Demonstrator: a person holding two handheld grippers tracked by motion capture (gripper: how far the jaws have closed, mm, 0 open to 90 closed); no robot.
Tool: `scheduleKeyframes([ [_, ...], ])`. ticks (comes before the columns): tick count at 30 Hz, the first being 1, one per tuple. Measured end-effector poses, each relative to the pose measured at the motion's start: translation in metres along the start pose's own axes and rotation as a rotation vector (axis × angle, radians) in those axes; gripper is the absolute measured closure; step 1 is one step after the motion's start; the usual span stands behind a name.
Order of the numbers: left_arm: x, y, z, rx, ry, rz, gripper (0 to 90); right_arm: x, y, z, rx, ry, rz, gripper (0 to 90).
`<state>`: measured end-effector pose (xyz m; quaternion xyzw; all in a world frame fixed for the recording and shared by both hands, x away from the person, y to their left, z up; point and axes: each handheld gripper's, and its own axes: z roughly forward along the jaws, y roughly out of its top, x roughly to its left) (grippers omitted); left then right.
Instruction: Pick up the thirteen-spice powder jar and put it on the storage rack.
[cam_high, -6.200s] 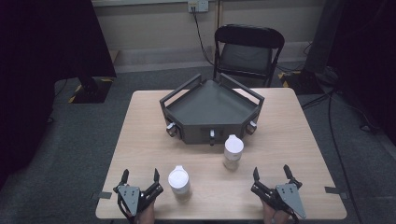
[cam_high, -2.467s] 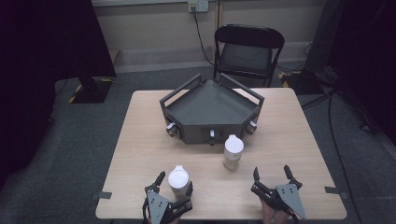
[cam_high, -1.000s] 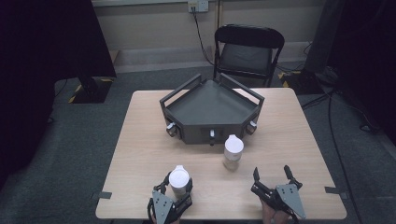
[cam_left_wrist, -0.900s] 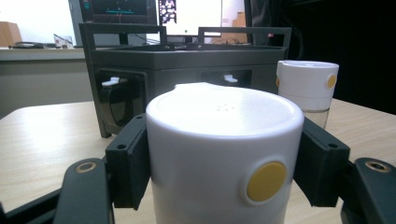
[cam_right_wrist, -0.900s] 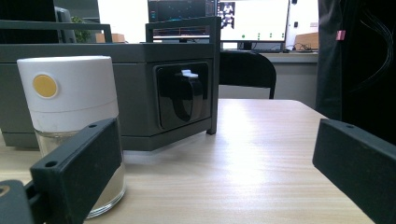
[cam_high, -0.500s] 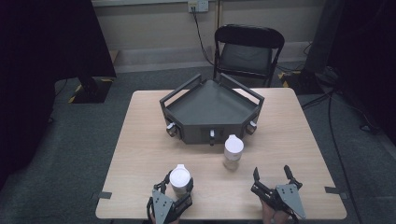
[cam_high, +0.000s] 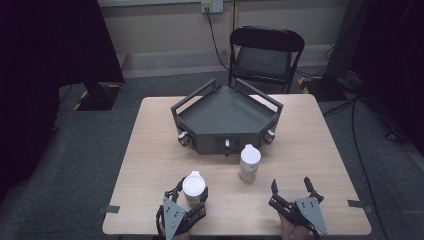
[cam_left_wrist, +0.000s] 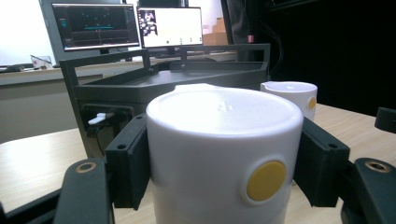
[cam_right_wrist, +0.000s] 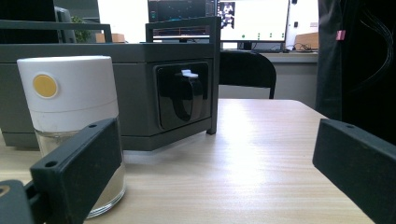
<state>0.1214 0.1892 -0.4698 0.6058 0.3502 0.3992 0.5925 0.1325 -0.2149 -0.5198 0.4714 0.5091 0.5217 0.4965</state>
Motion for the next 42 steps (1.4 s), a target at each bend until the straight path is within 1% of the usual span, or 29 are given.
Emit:
scheduleKeyframes([
  [3,0.005,0.008,0.004,0.005,-0.023,-0.014,31.1,0.0,0.0,0.0,0.0,0.0,0.0,0.0],
  [6,0.011,0.016,0.009,-0.006,-0.047,-0.026,31.1,0.0,0.0,0.0,0.0,0.0,0.0,0.0],
  [8,0.012,0.019,0.011,-0.01,-0.052,-0.022,31.1,0.0,0.0,0.0,0.0,0.0,0.0,0.0],
  [9,0.014,0.024,0.013,-0.022,-0.06,-0.006,31.1,0.0,0.0,0.0,0.0,0.0,0.0,0.0],
  [10,0.014,0.024,0.013,-0.022,-0.06,-0.006,31.1,0.0,0.0,0.0,0.0,0.0,0.0,0.0],
  [12,0.018,0.031,0.017,-0.032,-0.079,0.005,31.1,0.0,0.0,0.0,0.0,0.002,0.0,0.0],
  [17,0.025,0.039,0.024,-0.044,-0.099,-0.008,31.1,0.0,0.0,0.0,0.0,0.002,0.0,0.0],
  [20,0.026,0.043,0.028,-0.047,-0.102,0.002,31.1,0.0,0.0,0.0,0.0,0.002,0.0,0.0],
  [22,0.028,0.051,0.035,-0.044,-0.101,-0.013,31.1,0.0,0.0,0.0,0.001,0.002,0.0,0.0],
  [23,0.028,0.051,0.035,-0.044,-0.101,-0.013,31.1,0.0,0.0,0.0,0.001,0.002,0.0,0.0],
  [24,0.029,0.053,0.038,-0.048,-0.106,-0.022,31.1,0.0,0.0,0.0,0.001,0.002,0.001,0.0],
  [25,0.029,0.057,0.042,-0.058,-0.107,-0.018,31.1,0.0,0.0,0.0,0.0,0.002,0.0,0.0],
  [27,0.028,0.061,0.046,-0.064,-0.099,-0.005,31.1,0.0,0.0,0.0,0.0,0.002,0.0,0.0],
  [28,0.028,0.061,0.046,-0.064,-0.099,-0.005,31.1,0.0,0.0,0.0,0.0,0.002,0.0,0.0],
  [31,0.033,0.067,0.055,-0.07,-0.097,-0.017,31.1,0.0,0.0,0.0,0.0,0.003,0.0,0.0],
  [32,0.033,0.067,0.055,-0.07,-0.097,-0.017,31.1,-0.001,0.0,0.0,0.001,0.005,0.0,0.0],
  [33,0.035,0.069,0.06,-0.069,-0.092,-0.014,31.2,-0.001,0.0,0.0,0.001,0.006,0.0,0.0],
  [34,0.035,0.069,0.06,-0.069,-0.092,-0.014,31.2,-0.001,0.0,0.0,0.001,0.006,0.0,0.0],
  [36,0.037,0.072,0.069,-0.061,-0.082,-0.008,31.2,-0.001,0.0,0.0,0.001,0.007,0.0,0.0],
  [38,0.039,0.073,0.074,-0.058,-0.079,-0.025,31.2,-0.001,0.0,0.0,0.001,0.007,0.0,0.0],
  [42,0.037,0.075,0.084,-0.064,-0.057,-0.025,31.2,-0.001,0.0,0.0,0.001,0.007,0.0,0.0],
])
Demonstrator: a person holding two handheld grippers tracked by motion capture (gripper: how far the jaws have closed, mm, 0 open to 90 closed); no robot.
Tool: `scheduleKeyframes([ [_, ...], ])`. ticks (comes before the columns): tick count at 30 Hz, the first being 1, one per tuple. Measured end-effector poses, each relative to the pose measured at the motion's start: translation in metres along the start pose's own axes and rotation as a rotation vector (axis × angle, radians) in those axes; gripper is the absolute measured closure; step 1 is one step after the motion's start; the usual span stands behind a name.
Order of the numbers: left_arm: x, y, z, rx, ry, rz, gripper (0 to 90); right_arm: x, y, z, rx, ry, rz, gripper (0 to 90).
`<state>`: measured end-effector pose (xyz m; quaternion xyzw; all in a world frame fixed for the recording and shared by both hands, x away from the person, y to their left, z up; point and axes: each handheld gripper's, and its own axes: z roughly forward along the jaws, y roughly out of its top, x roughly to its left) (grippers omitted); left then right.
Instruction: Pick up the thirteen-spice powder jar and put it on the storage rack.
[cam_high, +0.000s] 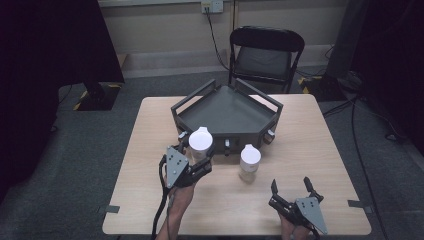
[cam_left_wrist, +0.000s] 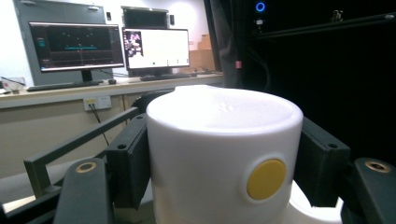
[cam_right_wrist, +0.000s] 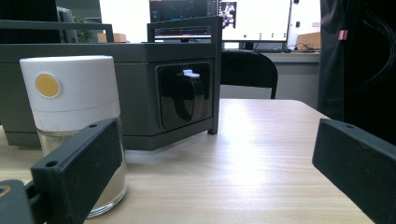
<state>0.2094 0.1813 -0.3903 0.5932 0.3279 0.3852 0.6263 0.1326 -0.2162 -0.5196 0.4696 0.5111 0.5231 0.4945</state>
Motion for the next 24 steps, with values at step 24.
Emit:
scheduleKeyframes([
  [24,0.004,0.025,0.081,0.003,0.149,-0.048,31.2,-0.001,0.0,0.0,0.001,0.004,0.002,0.0],
])
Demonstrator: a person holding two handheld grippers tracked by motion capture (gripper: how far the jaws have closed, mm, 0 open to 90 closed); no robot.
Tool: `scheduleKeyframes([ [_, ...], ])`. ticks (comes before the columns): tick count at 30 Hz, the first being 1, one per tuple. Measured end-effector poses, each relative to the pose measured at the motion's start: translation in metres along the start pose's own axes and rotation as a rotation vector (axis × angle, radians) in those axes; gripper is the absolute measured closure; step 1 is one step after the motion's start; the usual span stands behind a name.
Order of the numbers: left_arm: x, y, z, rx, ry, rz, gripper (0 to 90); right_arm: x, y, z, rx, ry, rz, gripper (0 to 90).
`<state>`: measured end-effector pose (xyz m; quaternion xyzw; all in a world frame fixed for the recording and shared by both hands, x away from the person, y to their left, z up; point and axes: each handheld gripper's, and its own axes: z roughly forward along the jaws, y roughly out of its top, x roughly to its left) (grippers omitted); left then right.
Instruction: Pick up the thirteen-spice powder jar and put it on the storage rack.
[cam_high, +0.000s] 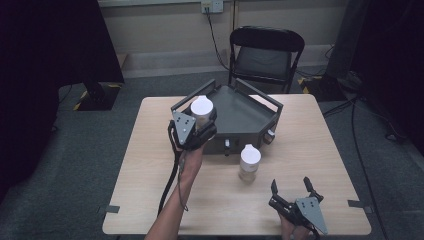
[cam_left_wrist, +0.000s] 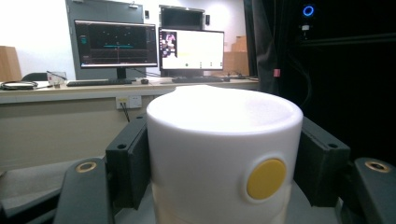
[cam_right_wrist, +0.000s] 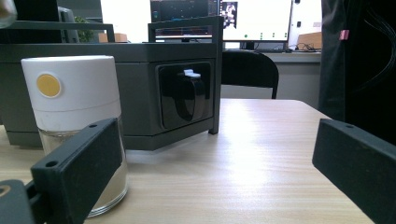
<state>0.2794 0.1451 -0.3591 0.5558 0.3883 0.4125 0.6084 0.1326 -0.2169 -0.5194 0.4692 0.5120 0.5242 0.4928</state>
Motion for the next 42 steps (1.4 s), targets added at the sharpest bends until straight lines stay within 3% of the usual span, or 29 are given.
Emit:
scheduleKeyframes([
  [3,-0.001,-0.006,0.009,-0.017,0.007,-0.016,31.2,0.0,0.0,0.0,0.0,-0.001,0.0,0.0],
  [12,-0.003,-0.015,0.042,0.015,0.04,-0.017,31.2,0.0,0.0,0.0,0.0,0.002,-0.001,0.0],
  [13,-0.002,-0.016,0.045,0.017,0.044,-0.036,31.2,-0.001,0.0,0.0,0.0,0.005,0.0,0.0],
  [15,0.0,-0.017,0.048,0.025,0.049,-0.052,31.2,-0.001,0.0,0.0,0.001,0.004,0.0,0.1],
  [18,0.0,-0.019,0.052,0.042,0.055,-0.042,31.1,-0.001,0.0,0.0,0.0,0.004,0.0,0.1],
  [22,0.004,-0.019,0.054,0.062,0.068,-0.072,31.2,-0.001,0.0,0.0,0.0,0.005,-0.001,0.1],
  [34,0.0,-0.022,0.058,0.074,0.061,0.014,31.0,0.0,0.0,0.0,0.0,0.002,-0.001,0.2],
  [36,-0.002,-0.021,0.057,0.075,0.071,0.012,31.0,0.0,0.0,0.0,0.001,0.002,-0.001,0.2],
  [38,-0.008,-0.026,0.055,0.061,0.086,0.04,30.9,0.0,0.0,0.0,0.0,0.002,-0.001,0.2],
  [42,-0.008,-0.028,0.054,0.057,0.092,0.036,30.8,0.0,0.0,0.0,0.001,0.001,-0.001,0.2],
])
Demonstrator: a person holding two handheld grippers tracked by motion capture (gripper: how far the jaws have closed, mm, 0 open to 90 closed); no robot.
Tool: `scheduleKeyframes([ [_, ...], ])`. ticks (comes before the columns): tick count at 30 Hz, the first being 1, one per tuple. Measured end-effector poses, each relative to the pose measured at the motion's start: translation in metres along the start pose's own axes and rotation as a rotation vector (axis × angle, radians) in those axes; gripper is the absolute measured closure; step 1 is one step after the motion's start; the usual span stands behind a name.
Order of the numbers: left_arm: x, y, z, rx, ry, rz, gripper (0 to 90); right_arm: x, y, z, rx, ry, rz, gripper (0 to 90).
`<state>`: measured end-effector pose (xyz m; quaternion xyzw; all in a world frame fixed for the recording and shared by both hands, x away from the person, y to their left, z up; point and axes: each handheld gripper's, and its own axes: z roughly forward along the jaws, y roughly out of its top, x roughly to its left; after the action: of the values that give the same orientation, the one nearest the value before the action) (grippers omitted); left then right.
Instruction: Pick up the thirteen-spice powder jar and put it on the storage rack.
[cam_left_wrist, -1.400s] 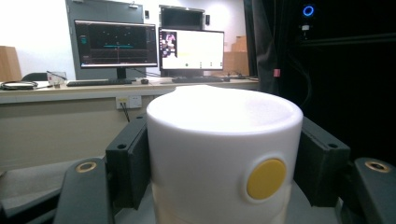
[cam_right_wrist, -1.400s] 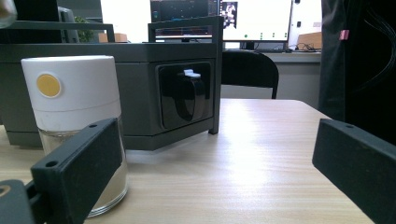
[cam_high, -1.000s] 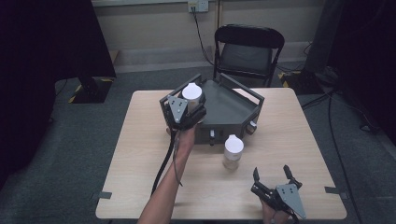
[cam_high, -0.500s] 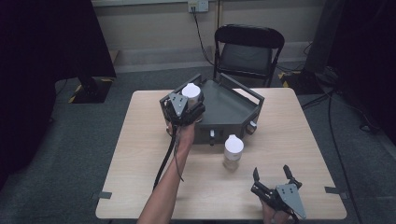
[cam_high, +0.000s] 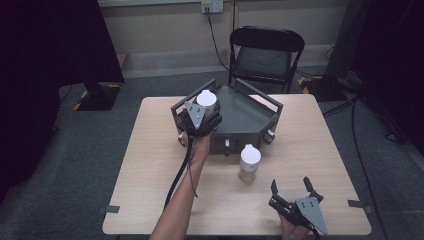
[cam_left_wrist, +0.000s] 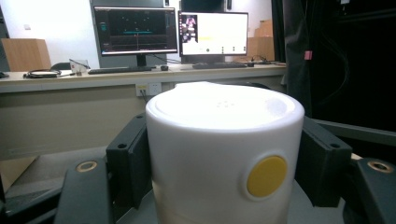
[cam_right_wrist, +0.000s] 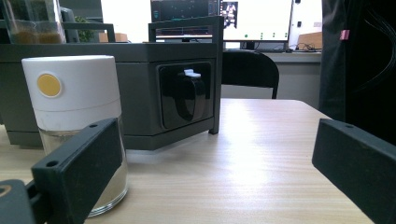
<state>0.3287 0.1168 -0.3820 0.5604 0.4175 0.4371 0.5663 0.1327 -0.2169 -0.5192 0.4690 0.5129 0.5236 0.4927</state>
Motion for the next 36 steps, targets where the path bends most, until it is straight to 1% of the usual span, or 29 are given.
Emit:
scheduleKeyframes([
  [2,0.0004,-0.0011,-0.0007,-0.004,-0.001,-0.004,30.8,0.0002,0.0,0.0,0.0,-0.001,0.0,0.2],
  [5,0.0023,-0.0037,-0.0016,-0.012,-0.01,0.007,30.6,0.0004,-0.0002,-0.0001,-0.001,-0.002,0.0,0.2],
  [9,0.0009,-0.0035,-0.0019,-0.01,-0.005,0.007,29.6,0.0004,-0.0003,-0.0001,-0.002,-0.002,0.0,0.2],
  [10,0.0024,-0.0017,0.0004,0.016,-0.015,-0.012,23.7,0.0003,-0.0002,-0.0001,-0.001,-0.002,0.0,0.2],
  [11,0.0015,-0.0006,0.0012,0.033,-0.005,-0.024,15.5,0.0003,-0.0002,0.0,-0.001,-0.002,0.0,0.2],
  [12,0.0015,-0.0006,0.0012,0.033,-0.005,-0.024,11.0,0.0002,-0.0005,-0.0002,-0.003,-0.001,0.0,0.2],
  [13,0.0061,-0.0031,0.0016,0.045,-0.014,-0.07,9.7,0.0002,-0.0004,-0.0001,-0.002,-0.001,-0.001,0.2],
  [14,0.0068,-0.003,0.0019,0.055,-0.006,-0.09,7.6,0.0002,-0.0003,-0.0001,-0.002,-0.001,0.0,0.2],
  [15,0.0067,-0.0035,0.0021,0.058,0.004,-0.108,3.1,0.0003,-0.0004,-0.0001,-0.003,-0.002,0.0,0.2],
  [16,0.007,-0.0032,0.0016,0.063,0.012,-0.112,0.9,0.0003,-0.0004,-0.0002,-0.002,-0.002,0.0,0.2],
  [18,0.0079,-0.0031,0.0,0.066,0.02,-0.137,0.0,0.0003,-0.0004,-0.0001,-0.002,-0.002,0.001,0.2],
  [19,0.0093,-0.0037,-0.0012,0.062,0.015,-0.149,0.0,0.0003,-0.0004,-0.0001,-0.002,-0.002,0.0,0.2],
  [21,0.0101,-0.0037,-0.0019,0.061,0.009,-0.145,0.0,0.0003,-0.0004,-0.0001,-0.002,-0.002,0.0,0.2],
  [22,0.0085,-0.0028,-0.0031,0.063,0.01,-0.121,0.0,0.0004,-0.0003,-0.0001,-0.002,-0.002,0.001,0.2],
  [23,0.0085,-0.0027,-0.0039,0.06,0.009,-0.118,0.0,0.0004,-0.0004,-0.0002,-0.002,-0.003,0.001,0.2],
  [27,0.0102,-0.0024,-0.005,0.051,0.0,-0.129,0.0,0.0006,-0.0004,-0.0001,-0.002,-0.003,0.0,0.1],
  [28,0.01,-0.0006,-0.005,0.052,-0.001,-0.118,0.0,0.0006,-0.0005,-0.0001,-0.003,-0.004,-0.001,0.1],
  [30,0.01,0.0,-0.0049,0.053,-0.002,-0.116,0.0,0.0006,-0.0004,-0.0001,-0.002,-0.004,0.0,0.1],
  [31,0.0083,0.0013,-0.0048,0.059,0.005,-0.12,0.0,0.0007,-0.0003,-0.0001,-0.002,-0.004,0.0,0.2],
  [33,0.0085,0.0013,-0.0051,0.058,0.001,-0.12,0.0,0.0006,-0.0002,0.0,-0.001,-0.003,0.0,0.2],
  [36,0.007,0.0015,-0.0072,0.051,0.0,-0.108,0.0,0.0006,-0.0004,-0.0001,-0.002,-0.004,0.0,0.2],
])
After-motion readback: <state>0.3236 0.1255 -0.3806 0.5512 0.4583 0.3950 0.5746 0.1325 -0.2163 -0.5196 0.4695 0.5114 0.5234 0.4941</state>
